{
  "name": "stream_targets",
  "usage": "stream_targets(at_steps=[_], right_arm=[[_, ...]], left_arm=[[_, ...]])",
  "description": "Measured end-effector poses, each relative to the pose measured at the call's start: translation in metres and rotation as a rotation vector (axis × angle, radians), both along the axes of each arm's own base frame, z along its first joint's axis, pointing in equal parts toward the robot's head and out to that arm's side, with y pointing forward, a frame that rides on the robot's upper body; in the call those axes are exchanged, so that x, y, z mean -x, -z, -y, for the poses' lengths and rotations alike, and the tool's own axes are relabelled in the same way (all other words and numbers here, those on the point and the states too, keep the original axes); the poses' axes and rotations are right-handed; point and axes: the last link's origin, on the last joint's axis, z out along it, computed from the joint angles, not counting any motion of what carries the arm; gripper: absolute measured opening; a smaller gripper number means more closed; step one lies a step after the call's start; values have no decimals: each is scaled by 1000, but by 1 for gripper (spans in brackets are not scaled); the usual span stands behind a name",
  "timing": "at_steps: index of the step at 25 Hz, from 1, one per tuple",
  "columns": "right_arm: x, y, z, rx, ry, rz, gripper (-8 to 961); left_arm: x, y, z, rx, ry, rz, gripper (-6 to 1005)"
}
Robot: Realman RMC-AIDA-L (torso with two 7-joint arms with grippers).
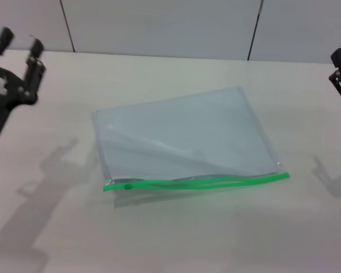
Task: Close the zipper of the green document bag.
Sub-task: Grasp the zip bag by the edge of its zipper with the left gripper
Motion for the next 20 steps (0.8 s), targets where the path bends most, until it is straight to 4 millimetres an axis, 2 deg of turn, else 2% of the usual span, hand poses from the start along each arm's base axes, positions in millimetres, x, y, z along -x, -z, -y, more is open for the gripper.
stream_targets(at_steps=[3, 9, 13, 14, 17, 20], right_arm=[[-1, 0, 1, -1, 3, 1, 864], [-2, 0, 1, -1, 6, 3, 864], [-2, -1, 1, -2, 8, 3, 863], [-3, -1, 1, -2, 9, 4, 863], [-3, -1, 1, -2, 9, 5, 863], [-3, -1, 1, -2, 9, 5, 863]], left_arm=[[1, 9, 6, 66, 21, -51, 509], [13, 40, 34, 274, 71, -256, 508], [14, 50, 45, 310, 112, -348, 508], [14, 59, 54, 334, 168, -440, 508], [14, 70, 64, 362, 230, -540, 509], [17, 75, 71, 378, 247, -595, 509]])
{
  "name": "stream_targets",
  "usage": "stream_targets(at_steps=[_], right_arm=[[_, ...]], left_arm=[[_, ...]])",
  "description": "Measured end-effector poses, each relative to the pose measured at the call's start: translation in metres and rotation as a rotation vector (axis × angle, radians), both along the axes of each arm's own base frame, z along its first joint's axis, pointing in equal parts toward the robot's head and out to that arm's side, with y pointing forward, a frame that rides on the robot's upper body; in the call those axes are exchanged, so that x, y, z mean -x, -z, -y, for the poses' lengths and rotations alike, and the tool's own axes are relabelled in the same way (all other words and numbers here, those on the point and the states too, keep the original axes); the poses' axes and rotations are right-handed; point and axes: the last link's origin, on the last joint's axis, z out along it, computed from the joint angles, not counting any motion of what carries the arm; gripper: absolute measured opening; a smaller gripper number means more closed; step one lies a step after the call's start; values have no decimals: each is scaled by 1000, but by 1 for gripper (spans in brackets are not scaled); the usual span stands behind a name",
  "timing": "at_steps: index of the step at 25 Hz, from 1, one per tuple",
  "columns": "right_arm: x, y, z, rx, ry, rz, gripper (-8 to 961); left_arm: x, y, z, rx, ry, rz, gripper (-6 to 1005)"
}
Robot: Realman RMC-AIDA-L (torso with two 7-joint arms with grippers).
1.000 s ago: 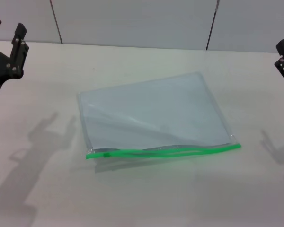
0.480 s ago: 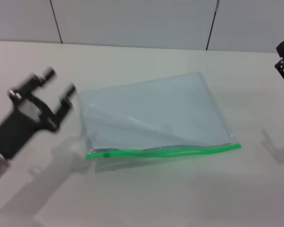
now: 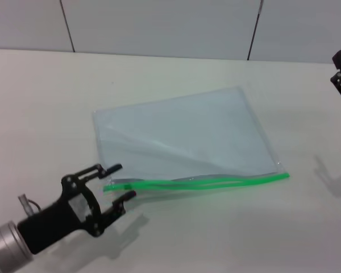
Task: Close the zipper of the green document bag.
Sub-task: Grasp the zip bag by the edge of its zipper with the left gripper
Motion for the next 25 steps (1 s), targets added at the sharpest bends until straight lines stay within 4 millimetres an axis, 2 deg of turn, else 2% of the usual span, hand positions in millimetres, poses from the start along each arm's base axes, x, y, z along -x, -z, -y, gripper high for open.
stream_targets(at_steps=[10, 25], right_arm=[[-1, 0, 0, -3, 7, -1, 863], [-1, 0, 1, -1, 5, 1, 862]], left_arm=[[16, 11, 4, 41, -51, -110, 508], [24, 6, -7, -50, -77, -180, 509]])
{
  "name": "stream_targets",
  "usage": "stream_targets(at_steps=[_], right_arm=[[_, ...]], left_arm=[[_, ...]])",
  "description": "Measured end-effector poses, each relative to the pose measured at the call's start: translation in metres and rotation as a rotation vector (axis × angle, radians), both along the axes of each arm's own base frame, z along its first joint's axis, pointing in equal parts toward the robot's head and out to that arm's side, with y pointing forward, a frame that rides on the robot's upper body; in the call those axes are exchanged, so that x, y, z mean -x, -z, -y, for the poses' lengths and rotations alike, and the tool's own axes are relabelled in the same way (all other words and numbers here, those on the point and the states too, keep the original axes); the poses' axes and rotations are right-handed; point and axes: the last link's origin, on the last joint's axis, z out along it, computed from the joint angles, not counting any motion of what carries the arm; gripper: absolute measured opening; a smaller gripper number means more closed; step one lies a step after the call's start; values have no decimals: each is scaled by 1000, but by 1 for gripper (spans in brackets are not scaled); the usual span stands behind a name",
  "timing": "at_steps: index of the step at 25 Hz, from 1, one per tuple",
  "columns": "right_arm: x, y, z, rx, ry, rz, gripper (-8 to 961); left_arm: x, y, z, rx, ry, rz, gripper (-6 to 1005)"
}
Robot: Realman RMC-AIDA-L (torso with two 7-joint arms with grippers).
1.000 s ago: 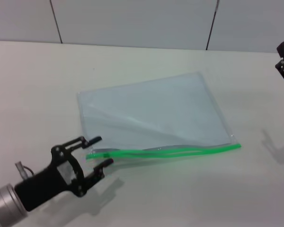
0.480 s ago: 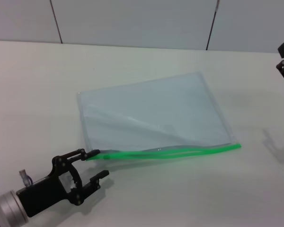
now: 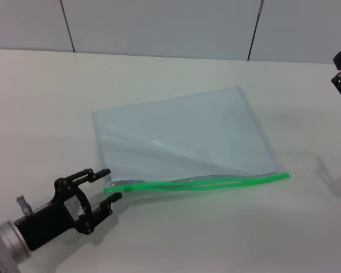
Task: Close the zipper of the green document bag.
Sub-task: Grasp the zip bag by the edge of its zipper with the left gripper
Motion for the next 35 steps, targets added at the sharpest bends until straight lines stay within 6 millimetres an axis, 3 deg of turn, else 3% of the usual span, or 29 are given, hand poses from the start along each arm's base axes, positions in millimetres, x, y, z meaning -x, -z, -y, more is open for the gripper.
stream_targets(at_steps=[11, 32, 35], right_arm=[[0, 0, 0, 0, -2, 0, 862], [2, 0, -2, 1, -7, 1, 861], [2, 0, -2, 2, -8, 1, 861]], left_arm=[[-6, 3, -34, -50, 11, -93, 508], [-30, 23, -71, -3, 59, -182, 495], [-31, 24, -72, -6, 73, -192, 412]])
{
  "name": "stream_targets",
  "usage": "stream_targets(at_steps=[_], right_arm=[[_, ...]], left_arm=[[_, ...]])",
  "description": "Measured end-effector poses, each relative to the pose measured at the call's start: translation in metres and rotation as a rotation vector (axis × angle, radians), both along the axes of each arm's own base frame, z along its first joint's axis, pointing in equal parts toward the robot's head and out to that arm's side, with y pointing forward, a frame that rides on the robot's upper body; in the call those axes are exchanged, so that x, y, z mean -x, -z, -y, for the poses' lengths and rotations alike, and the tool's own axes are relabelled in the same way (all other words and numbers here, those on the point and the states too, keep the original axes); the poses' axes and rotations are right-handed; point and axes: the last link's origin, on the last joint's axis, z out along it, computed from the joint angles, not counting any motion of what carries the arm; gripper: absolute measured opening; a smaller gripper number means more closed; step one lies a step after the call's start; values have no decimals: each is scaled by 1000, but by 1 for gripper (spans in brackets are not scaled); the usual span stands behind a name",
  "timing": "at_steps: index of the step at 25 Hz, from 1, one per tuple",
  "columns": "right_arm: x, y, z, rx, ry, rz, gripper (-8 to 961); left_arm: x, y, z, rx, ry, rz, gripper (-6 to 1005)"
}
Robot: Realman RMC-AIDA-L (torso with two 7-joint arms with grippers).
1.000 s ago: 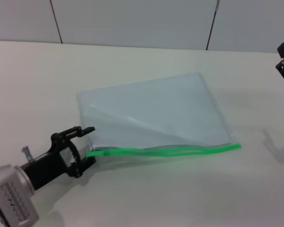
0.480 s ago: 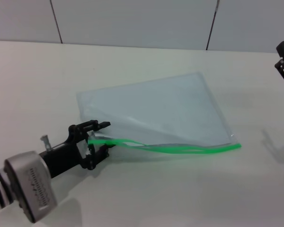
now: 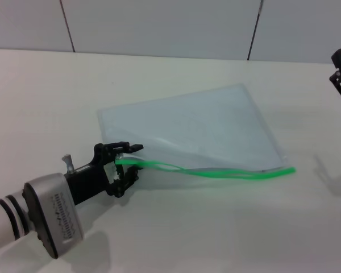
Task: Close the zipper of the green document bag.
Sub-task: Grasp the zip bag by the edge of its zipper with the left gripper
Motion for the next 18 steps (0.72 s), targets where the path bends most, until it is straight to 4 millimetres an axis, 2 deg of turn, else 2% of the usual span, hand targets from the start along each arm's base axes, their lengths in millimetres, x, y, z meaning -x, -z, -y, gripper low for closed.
stream_targets(at_steps=[7, 18], right_arm=[[3, 5, 1, 18, -28, 47, 861], [20, 25, -11, 115, -100, 165, 861]], left_arm=[[-2, -2, -2, -23, 2, 8, 217], [-8, -4, -8, -55, 1, 44, 104]])
